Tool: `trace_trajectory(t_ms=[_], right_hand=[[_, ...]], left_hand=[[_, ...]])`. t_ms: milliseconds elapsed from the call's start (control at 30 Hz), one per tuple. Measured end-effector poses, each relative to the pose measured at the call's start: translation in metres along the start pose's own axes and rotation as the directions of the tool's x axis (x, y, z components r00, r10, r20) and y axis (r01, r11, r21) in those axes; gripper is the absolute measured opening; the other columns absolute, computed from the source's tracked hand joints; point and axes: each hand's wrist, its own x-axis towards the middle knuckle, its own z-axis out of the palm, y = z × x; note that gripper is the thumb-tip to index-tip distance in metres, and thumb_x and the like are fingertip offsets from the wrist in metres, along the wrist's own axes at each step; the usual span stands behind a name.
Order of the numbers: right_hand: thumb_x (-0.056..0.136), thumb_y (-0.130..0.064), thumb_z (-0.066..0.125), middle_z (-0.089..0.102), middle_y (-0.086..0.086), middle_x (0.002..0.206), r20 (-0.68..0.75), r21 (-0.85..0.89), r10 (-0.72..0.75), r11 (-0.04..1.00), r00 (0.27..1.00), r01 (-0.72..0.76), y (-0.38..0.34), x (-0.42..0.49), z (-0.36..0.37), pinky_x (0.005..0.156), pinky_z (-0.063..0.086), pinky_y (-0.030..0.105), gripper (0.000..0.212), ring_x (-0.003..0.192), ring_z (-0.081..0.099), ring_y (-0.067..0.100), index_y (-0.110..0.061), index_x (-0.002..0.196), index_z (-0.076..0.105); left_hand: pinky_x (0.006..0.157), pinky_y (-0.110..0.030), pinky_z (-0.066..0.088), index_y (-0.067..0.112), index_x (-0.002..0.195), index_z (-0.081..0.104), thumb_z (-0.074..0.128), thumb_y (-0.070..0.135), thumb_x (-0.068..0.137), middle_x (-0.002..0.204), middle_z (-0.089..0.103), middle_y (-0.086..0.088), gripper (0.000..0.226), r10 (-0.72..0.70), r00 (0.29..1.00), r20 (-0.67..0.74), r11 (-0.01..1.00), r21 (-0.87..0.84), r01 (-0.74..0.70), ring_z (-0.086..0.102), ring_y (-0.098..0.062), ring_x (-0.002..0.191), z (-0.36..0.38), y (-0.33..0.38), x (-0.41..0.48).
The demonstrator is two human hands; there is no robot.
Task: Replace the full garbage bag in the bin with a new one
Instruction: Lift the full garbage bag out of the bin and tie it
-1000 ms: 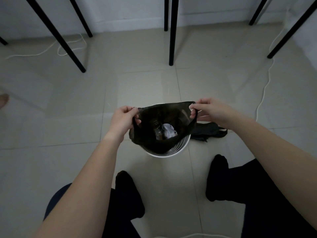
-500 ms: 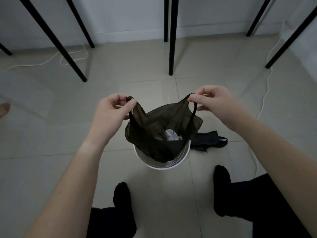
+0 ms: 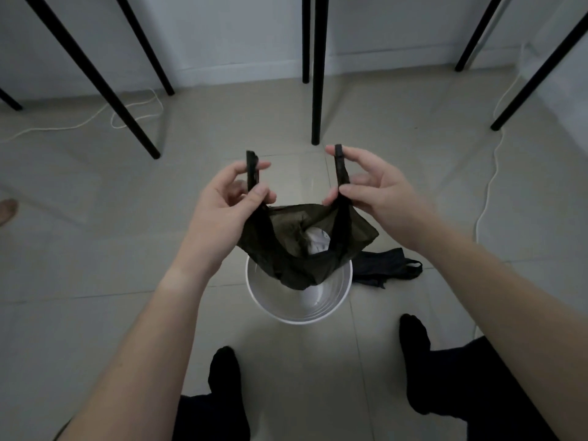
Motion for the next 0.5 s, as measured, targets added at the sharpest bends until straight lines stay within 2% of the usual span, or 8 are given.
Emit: trace_trajectory(t_ms=[67,167,233,267,333,367,400,500], right_hand=[[0.102,0.010,0.046,0.071,0.030,0.096,0.041,-0.038,-0.001,0.999,0.999,0.003,0.000,-0.003,0.001,0.099,0.057,0.043,0.065,0.101,0.069,0.046,-0.025,0.157,0.038],[0.105,0.008,0.042,0.068,0.024,0.090,0.047,-0.062,0.027,0.998,0.999,-0.024,0.000,-0.005,0.001,0.088,0.059,0.036,0.067,0.090,0.072,0.042,-0.030,0.160,0.030],[0.106,0.006,0.040,0.066,0.020,0.086,0.011,-0.104,0.036,0.994,0.999,-0.035,0.001,-0.004,0.002,0.085,0.060,0.041,0.055,0.080,0.071,0.038,-0.023,0.153,0.034],[0.107,0.005,0.040,0.064,0.019,0.084,-0.012,-0.116,0.037,0.993,0.999,-0.038,0.001,-0.004,0.003,0.087,0.060,0.047,0.042,0.075,0.069,0.036,-0.016,0.143,0.036],[0.107,0.004,0.041,0.062,0.017,0.080,-0.056,-0.091,0.041,0.995,0.998,-0.046,0.002,-0.003,0.005,0.092,0.058,0.058,0.023,0.070,0.067,0.033,-0.009,0.125,0.035],[0.107,0.003,0.041,0.062,0.018,0.079,-0.074,-0.066,0.041,0.997,0.996,-0.046,0.002,-0.003,0.006,0.092,0.057,0.059,0.020,0.069,0.067,0.033,-0.008,0.123,0.035],[0.108,0.001,0.042,0.062,0.020,0.080,-0.089,-0.045,0.042,0.998,0.995,-0.046,0.002,-0.002,0.007,0.090,0.059,0.056,0.022,0.071,0.068,0.035,-0.005,0.126,0.034],[0.109,-0.004,0.044,0.064,0.024,0.088,-0.092,0.011,0.092,0.996,0.991,-0.092,0.000,-0.002,0.010,0.076,0.062,0.035,0.036,0.079,0.073,0.037,-0.001,0.142,0.030]], left_hand=[[0.080,-0.021,0.055,0.024,0.145,0.056,0.057,0.009,0.108,0.104,0.073,-0.022,0.040,0.041,0.998,0.053,0.999,0.001,-0.042,0.074,-0.023,0.100,-0.002,-0.001,0.000],[0.080,-0.024,0.058,0.023,0.149,0.046,0.048,0.008,0.112,0.110,0.075,-0.013,0.040,0.047,0.995,0.083,0.999,-0.006,-0.047,0.077,-0.026,0.102,-0.005,-0.002,0.000],[0.085,-0.037,0.064,0.016,0.142,0.043,0.048,0.012,0.113,0.113,0.077,-0.009,0.030,0.030,0.998,0.052,0.999,-0.029,-0.029,0.078,-0.028,0.100,-0.006,-0.003,0.000],[0.086,-0.044,0.065,0.014,0.137,0.041,0.049,0.015,0.112,0.114,0.078,-0.010,0.026,0.023,0.999,0.029,0.999,-0.046,-0.022,0.078,-0.030,0.099,-0.006,-0.004,0.000],[0.087,-0.049,0.065,0.012,0.135,0.038,0.052,0.017,0.112,0.115,0.079,-0.011,0.027,0.009,1.000,-0.014,0.995,-0.097,-0.011,0.078,-0.031,0.102,-0.006,-0.005,0.000],[0.087,-0.048,0.065,0.012,0.139,0.036,0.053,0.017,0.112,0.116,0.079,-0.010,0.032,0.005,0.999,-0.032,0.993,-0.116,-0.008,0.078,-0.031,0.104,-0.005,-0.006,0.001],[0.088,-0.046,0.065,0.014,0.146,0.034,0.054,0.018,0.111,0.117,0.079,-0.009,0.040,0.000,0.999,-0.041,0.992,-0.127,-0.005,0.077,-0.029,0.108,-0.005,-0.007,0.001],[0.098,-0.038,0.059,0.016,0.162,0.026,0.055,0.021,0.110,0.125,0.078,-0.001,0.059,-0.027,0.999,-0.028,0.992,-0.127,0.023,0.070,-0.017,0.123,-0.006,-0.011,0.003]])
